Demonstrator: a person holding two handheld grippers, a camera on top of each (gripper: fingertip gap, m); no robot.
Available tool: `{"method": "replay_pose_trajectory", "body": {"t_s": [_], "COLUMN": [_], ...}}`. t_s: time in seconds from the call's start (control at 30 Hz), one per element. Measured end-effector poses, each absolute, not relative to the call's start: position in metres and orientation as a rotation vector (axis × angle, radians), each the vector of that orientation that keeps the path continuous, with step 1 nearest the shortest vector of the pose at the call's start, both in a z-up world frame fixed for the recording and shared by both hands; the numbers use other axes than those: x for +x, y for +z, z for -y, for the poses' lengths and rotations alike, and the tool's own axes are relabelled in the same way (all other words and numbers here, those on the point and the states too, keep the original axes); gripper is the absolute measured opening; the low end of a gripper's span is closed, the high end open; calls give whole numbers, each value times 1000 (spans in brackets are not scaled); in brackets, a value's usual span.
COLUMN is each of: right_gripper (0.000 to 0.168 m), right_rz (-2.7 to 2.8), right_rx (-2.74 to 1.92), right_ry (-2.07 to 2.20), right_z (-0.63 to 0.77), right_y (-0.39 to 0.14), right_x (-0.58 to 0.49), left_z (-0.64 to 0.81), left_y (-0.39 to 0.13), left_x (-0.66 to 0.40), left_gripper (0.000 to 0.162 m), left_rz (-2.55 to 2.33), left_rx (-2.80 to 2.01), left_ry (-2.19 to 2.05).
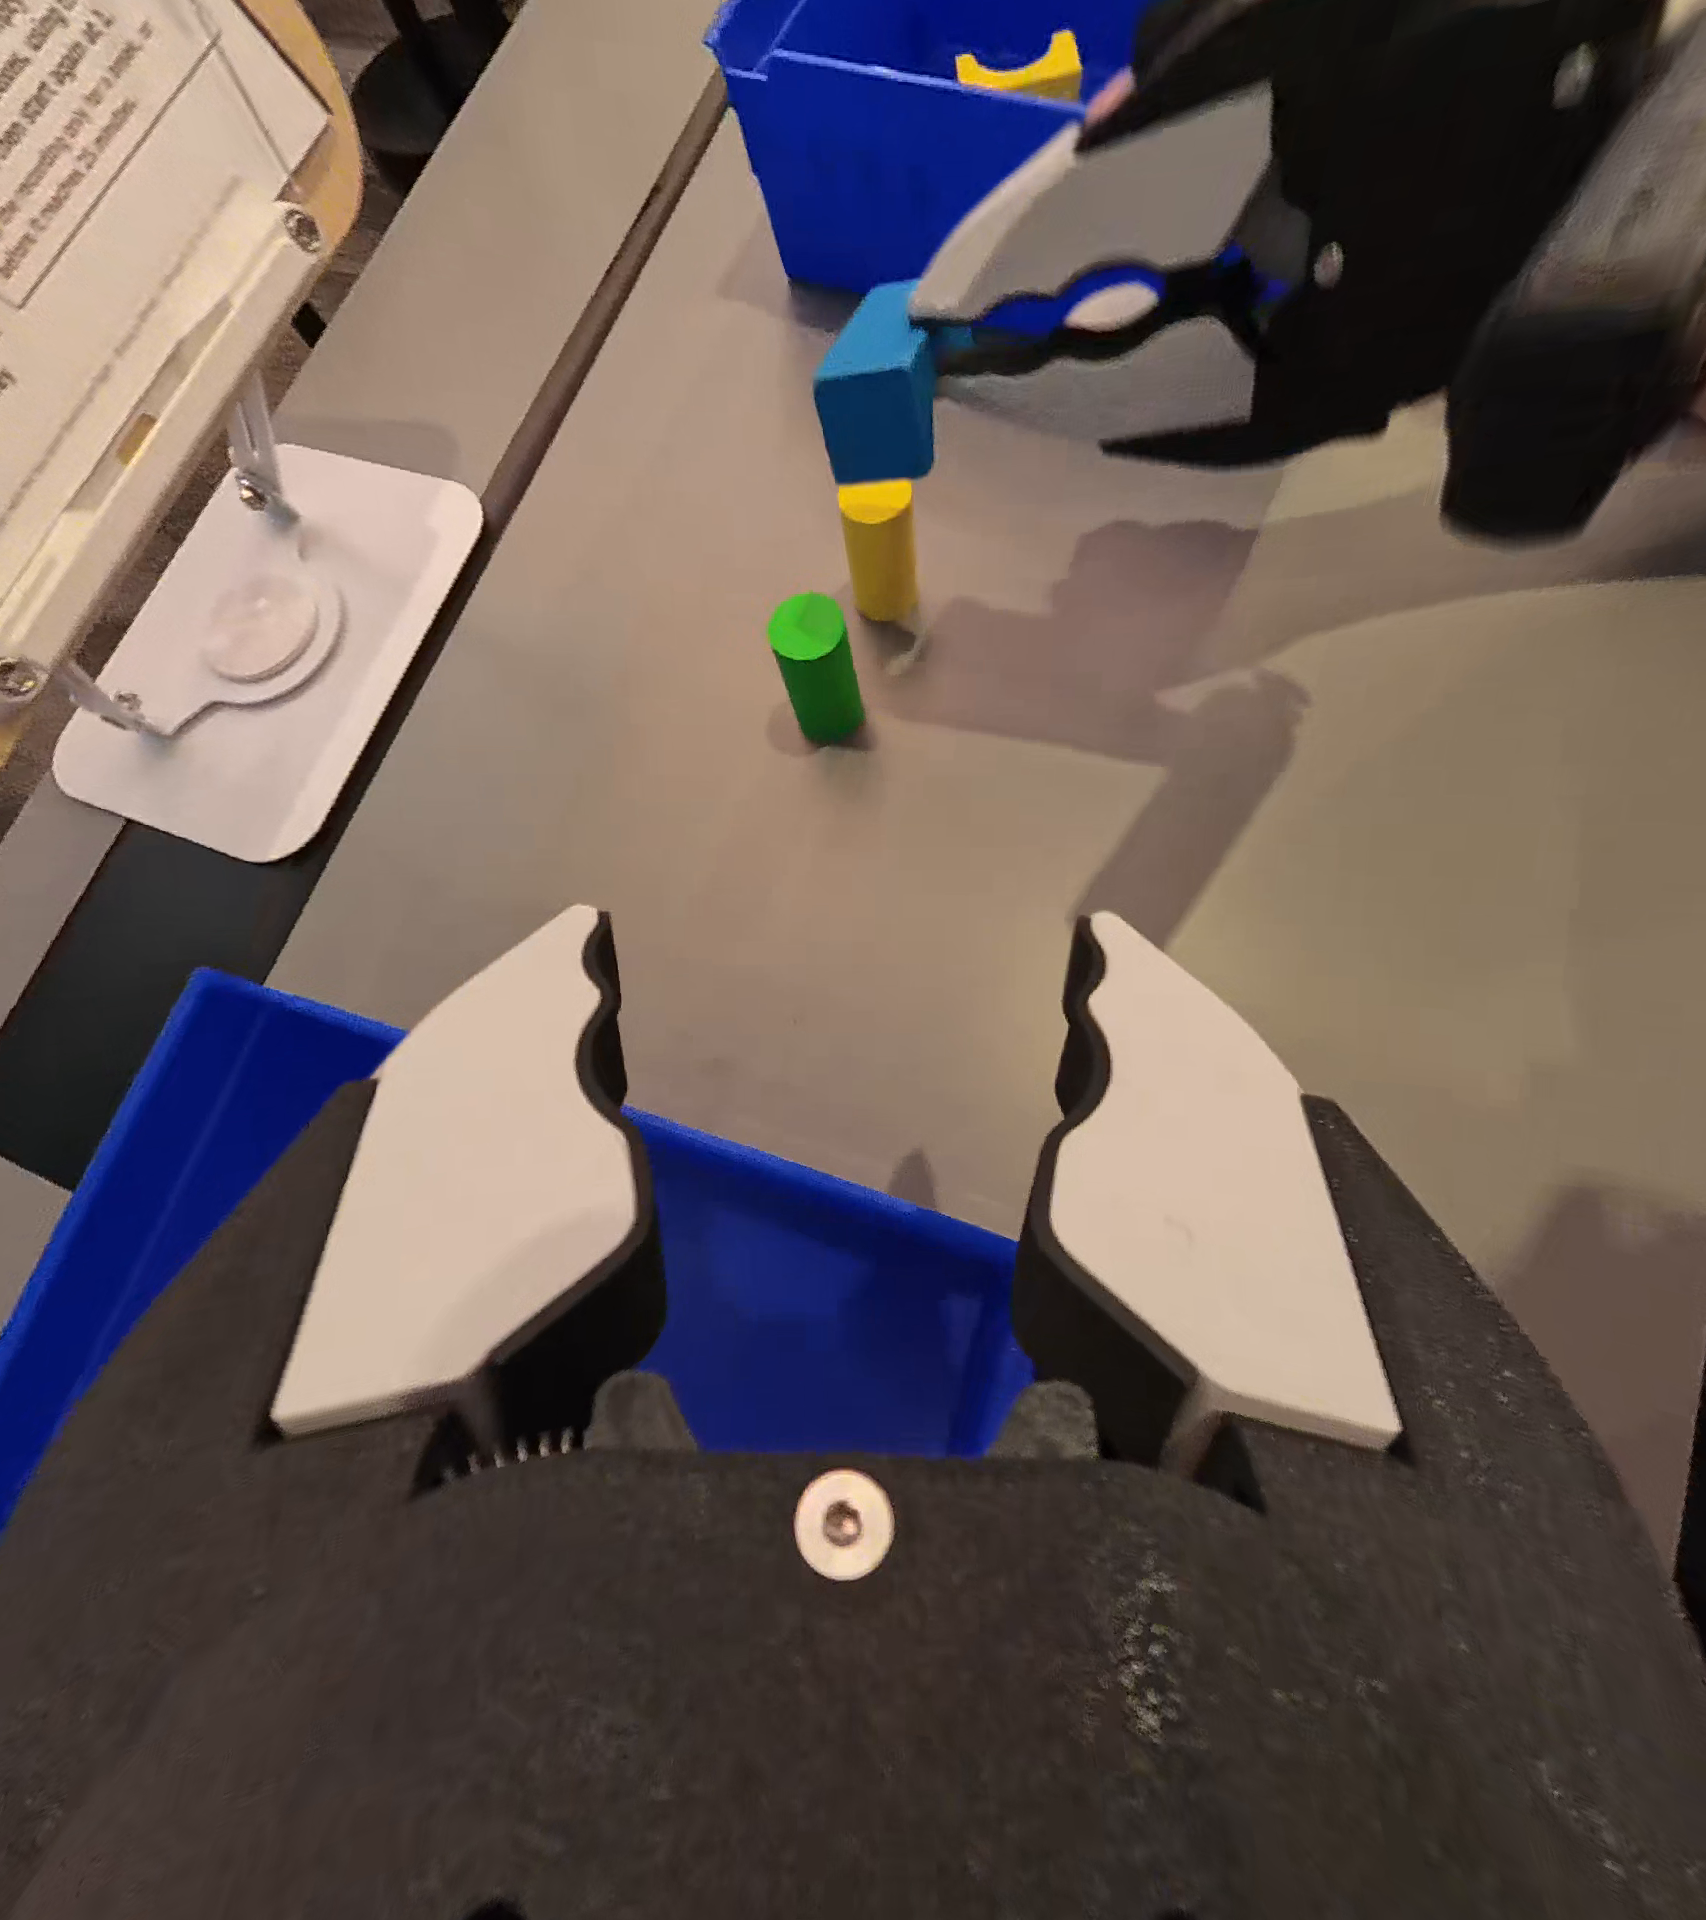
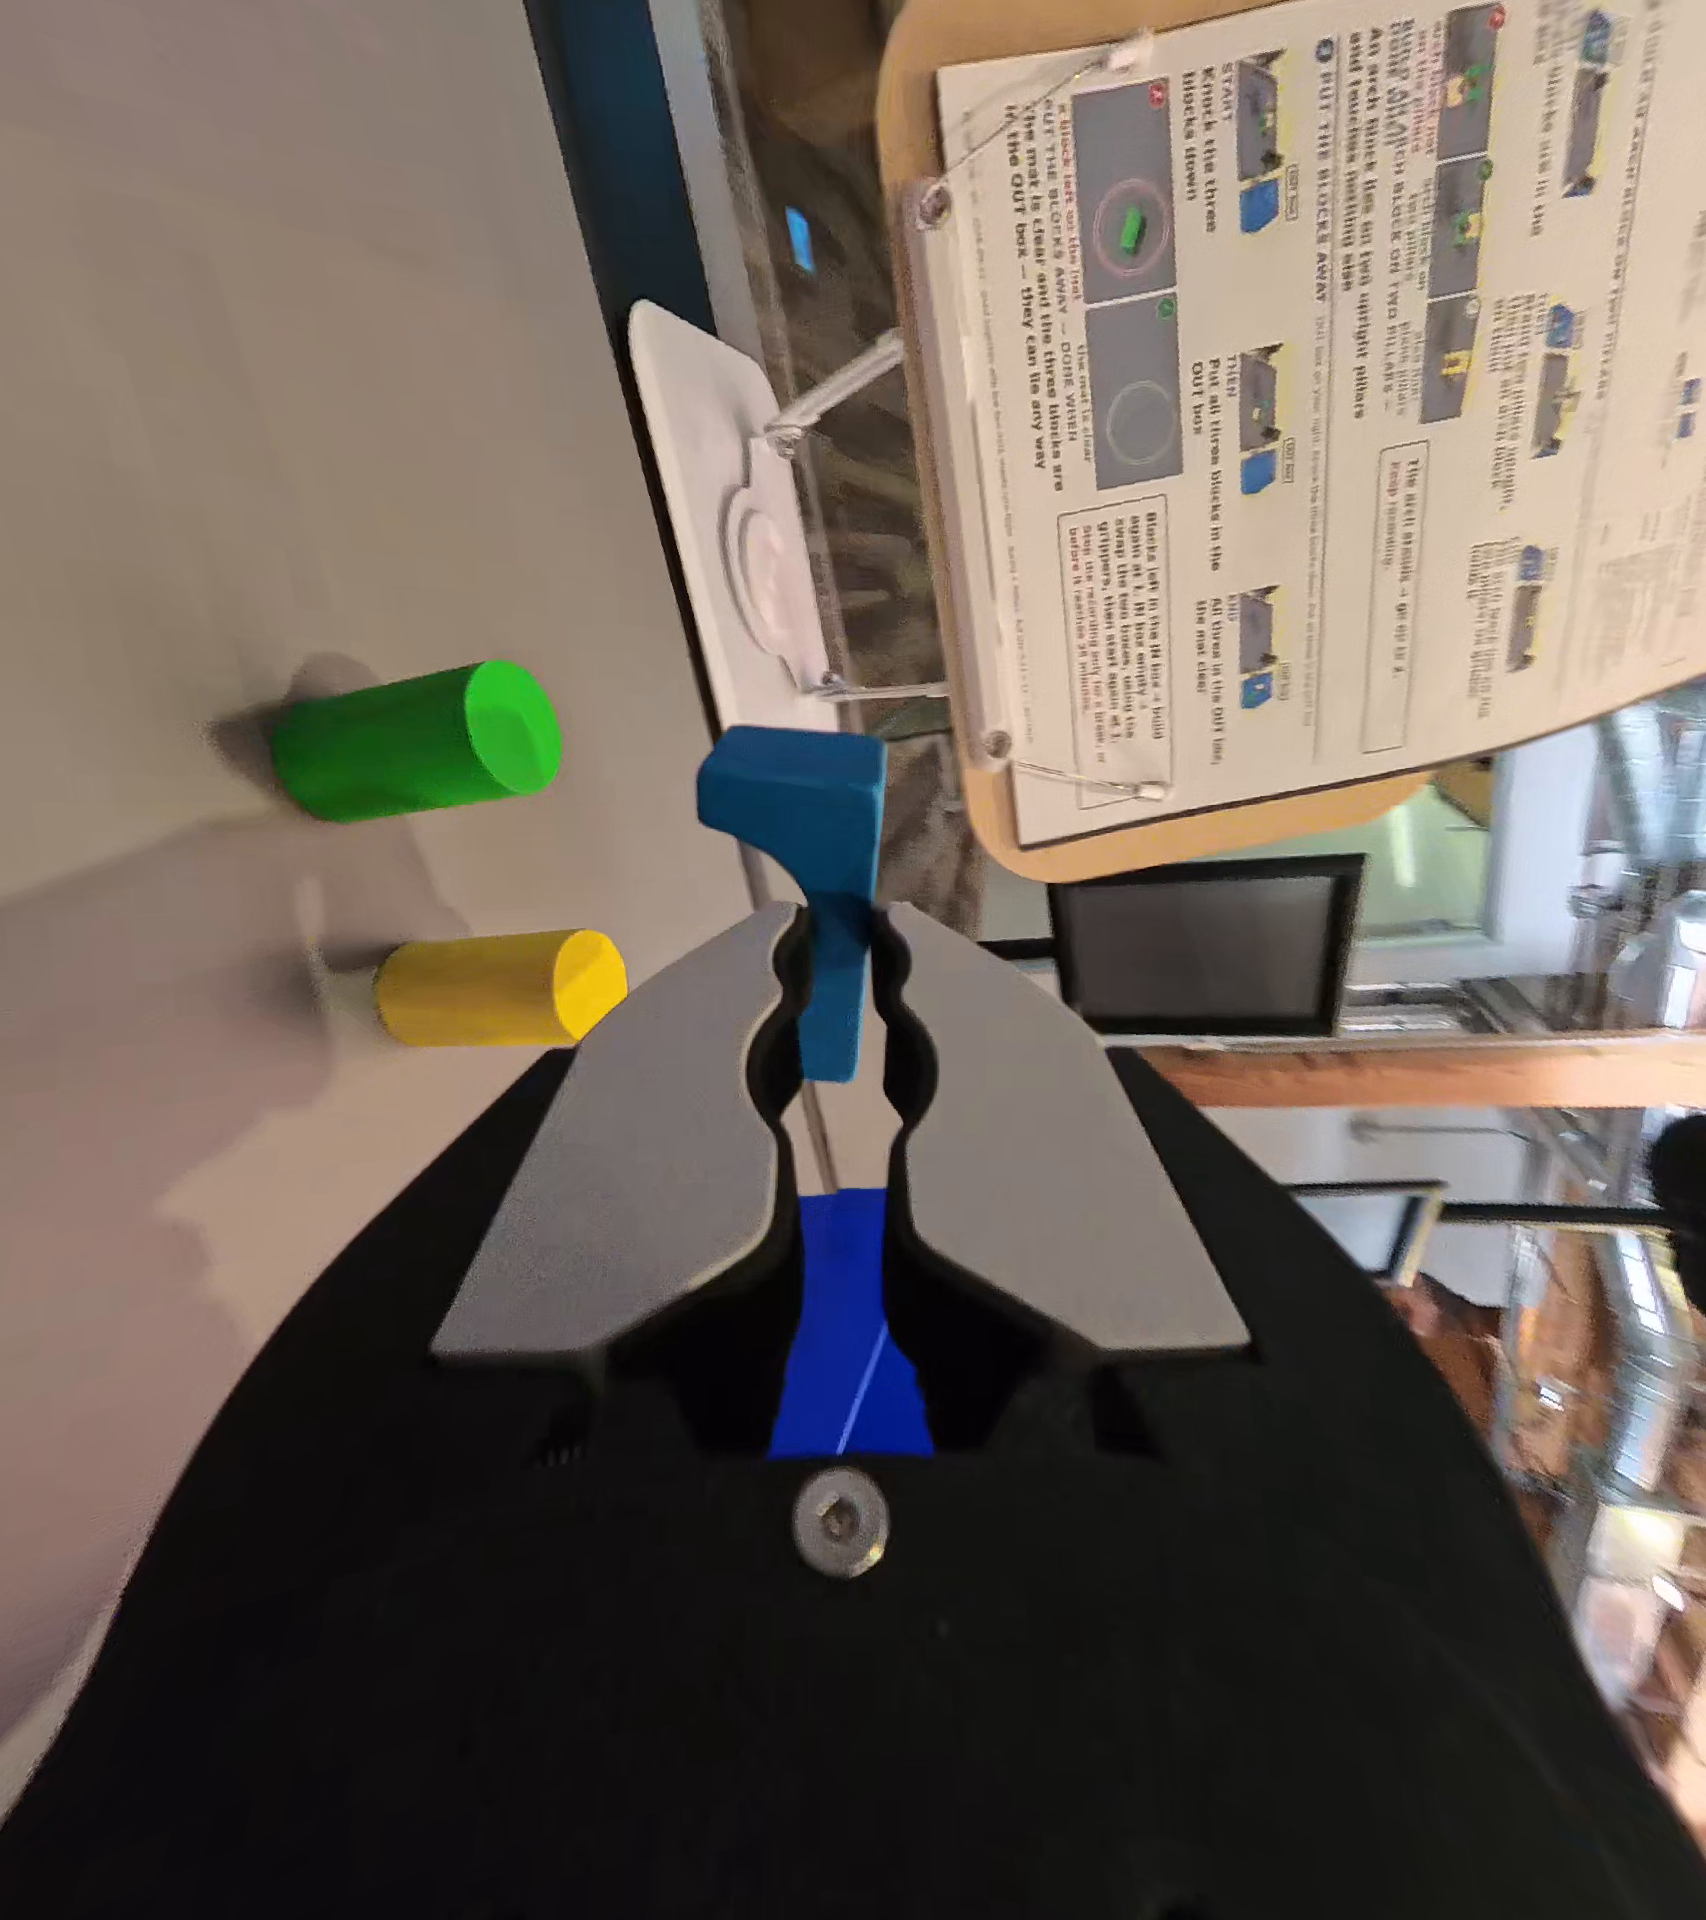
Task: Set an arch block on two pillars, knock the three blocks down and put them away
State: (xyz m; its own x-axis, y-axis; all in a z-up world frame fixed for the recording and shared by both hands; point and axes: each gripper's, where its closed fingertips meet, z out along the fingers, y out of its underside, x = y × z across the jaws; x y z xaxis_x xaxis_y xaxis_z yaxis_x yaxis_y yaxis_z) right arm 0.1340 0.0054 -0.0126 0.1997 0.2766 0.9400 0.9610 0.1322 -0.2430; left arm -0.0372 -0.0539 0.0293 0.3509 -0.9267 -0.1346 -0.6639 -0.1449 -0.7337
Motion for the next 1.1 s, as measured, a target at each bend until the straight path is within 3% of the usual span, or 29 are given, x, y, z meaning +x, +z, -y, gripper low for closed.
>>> {"method": "replay_pose_trajectory", "body": {"t_s": [0.27,1.1], "right_gripper": [12,12], "right_rz": [1260,1331], "right_rx": [-1295,-1311], "right_ry": [-922,-1061], "right_z": [-12,-32], "right_y": [-29,-68], "right_x": [123,128], "left_z": [62,75], "left_y": [51,45], "left_x": [-47,-75], "left_gripper": [76,71], "left_rz": [-1312,-1365], "left_rx": [-1855,-1878], "left_ry": [-572,-574]}}
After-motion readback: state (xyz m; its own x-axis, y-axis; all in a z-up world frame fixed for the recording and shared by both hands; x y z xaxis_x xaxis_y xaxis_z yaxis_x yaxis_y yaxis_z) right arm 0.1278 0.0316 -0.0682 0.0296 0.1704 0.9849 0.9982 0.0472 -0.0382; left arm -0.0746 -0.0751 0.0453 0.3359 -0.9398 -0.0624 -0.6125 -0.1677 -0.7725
